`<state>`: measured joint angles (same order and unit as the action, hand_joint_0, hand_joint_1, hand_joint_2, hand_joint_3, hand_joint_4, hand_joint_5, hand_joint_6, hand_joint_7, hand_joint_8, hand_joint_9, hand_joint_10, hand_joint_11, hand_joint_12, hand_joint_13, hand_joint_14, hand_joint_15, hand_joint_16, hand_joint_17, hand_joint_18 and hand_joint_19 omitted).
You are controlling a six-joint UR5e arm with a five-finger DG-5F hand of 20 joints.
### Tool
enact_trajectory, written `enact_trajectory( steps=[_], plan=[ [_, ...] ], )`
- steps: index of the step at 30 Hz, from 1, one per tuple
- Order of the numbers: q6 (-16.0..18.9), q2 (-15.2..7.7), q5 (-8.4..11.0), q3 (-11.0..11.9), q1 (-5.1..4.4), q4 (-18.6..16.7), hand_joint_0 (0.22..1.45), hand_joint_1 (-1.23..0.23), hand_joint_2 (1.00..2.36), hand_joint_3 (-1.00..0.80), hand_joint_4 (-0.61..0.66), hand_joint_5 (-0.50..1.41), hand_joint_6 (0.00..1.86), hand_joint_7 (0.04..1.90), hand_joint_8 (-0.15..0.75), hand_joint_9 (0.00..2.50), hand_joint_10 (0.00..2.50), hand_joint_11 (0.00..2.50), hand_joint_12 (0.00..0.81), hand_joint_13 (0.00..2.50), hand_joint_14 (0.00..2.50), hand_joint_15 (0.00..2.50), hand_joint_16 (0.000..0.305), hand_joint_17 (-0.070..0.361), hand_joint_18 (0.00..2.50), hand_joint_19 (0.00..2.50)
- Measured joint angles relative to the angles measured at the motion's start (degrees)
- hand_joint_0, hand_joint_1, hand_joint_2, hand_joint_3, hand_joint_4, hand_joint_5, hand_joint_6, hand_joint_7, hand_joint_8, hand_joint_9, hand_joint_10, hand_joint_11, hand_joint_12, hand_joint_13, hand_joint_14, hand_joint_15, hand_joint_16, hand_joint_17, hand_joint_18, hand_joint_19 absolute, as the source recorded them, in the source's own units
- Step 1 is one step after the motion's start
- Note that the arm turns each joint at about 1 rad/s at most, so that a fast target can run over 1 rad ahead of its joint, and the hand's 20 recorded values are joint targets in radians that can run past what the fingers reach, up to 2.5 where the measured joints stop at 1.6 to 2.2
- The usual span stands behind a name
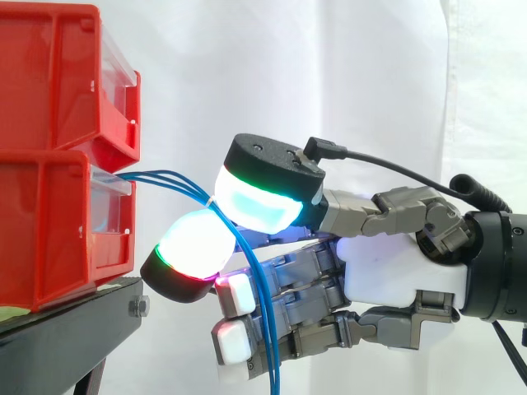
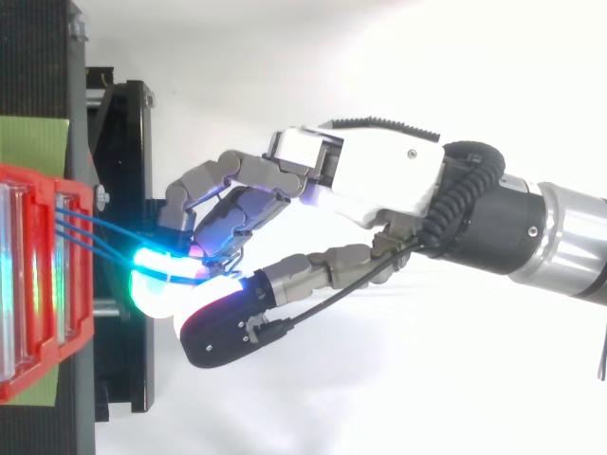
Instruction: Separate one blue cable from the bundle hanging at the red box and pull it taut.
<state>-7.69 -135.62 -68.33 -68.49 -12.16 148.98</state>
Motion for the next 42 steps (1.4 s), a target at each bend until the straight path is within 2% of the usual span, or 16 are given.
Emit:
enact_trajectory(
  steps=[2,4,6,10,13,17,21,32,35,42],
  plan=[
    [0.0,0.0,-0.02,0.0,0.15,0.1,0.56,-0.68,1.0,-0.5,0.19,-0.21,0.87,0.86,0.344,1.03,0.02,1.03,0.379,0.98,0.02,0.6,0.05,0.112,0.73,0.58],
    [0.0,0.0,-0.04,0.0,0.24,0.2,0.6,-0.51,1.0,-0.5,0.15,-0.18,0.85,0.89,0.329,1.08,0.02,0.97,0.376,1.01,0.02,0.61,0.047,0.107,0.74,0.59],
    [0.0,0.0,-0.01,0.0,0.31,0.2,0.62,-0.49,1.0,-0.5,0.13,-0.18,0.86,0.91,0.332,1.09,0.02,0.97,0.376,1.01,0.02,0.61,0.047,0.106,0.74,0.6],
    [0.0,0.0,0.15,0.0,0.36,0.4,0.62,-0.61,1.02,-0.25,0.12,-0.19,0.89,0.96,0.337,1.07,0.02,0.99,0.378,1.01,0.02,0.62,0.048,0.107,0.74,0.6],
    [0.0,0.0,0.2,0.0,0.37,0.5,0.62,-0.67,1.03,-0.15,0.08,-0.2,0.92,1.03,0.338,1.07,0.02,1.01,0.381,1.01,0.02,0.63,0.048,0.108,0.74,0.6],
    [0.0,0.0,0.22,0.0,0.39,0.5,0.65,-0.72,1.03,-0.12,0.01,-0.21,0.94,1.03,0.334,1.07,0.02,1.06,0.378,1.02,0.02,0.63,0.048,0.107,0.75,0.6],
    [-0.1,0.0,0.17,0.0,0.54,0.5,0.71,-0.77,1.03,-0.17,-0.02,-0.22,0.96,1.04,0.321,1.07,0.02,1.11,0.37,1.05,0.02,0.68,0.047,0.107,0.76,0.59],
    [-0.3,0.0,0.06,0.0,1.29,0.5,0.79,-0.83,1.0,-0.5,-0.01,-0.22,0.95,1.01,0.301,1.14,0.02,1.17,0.358,1.09,0.03,0.73,0.045,0.1,0.75,0.58],
    [-0.3,0.0,-0.03,0.0,1.35,0.6,0.74,-0.86,1.0,-0.5,0.05,-0.21,0.94,1.01,0.307,1.15,0.02,1.18,0.357,1.09,0.03,0.73,0.044,0.099,0.77,0.57],
    [-0.3,0.0,-0.2,-0.1,1.71,0.8,0.54,-0.8,1.0,-0.5,0.12,-0.19,0.92,0.95,0.333,1.17,0.02,1.15,0.378,1.11,0.02,0.73,0.046,0.104,0.78,0.6]
  ],
)
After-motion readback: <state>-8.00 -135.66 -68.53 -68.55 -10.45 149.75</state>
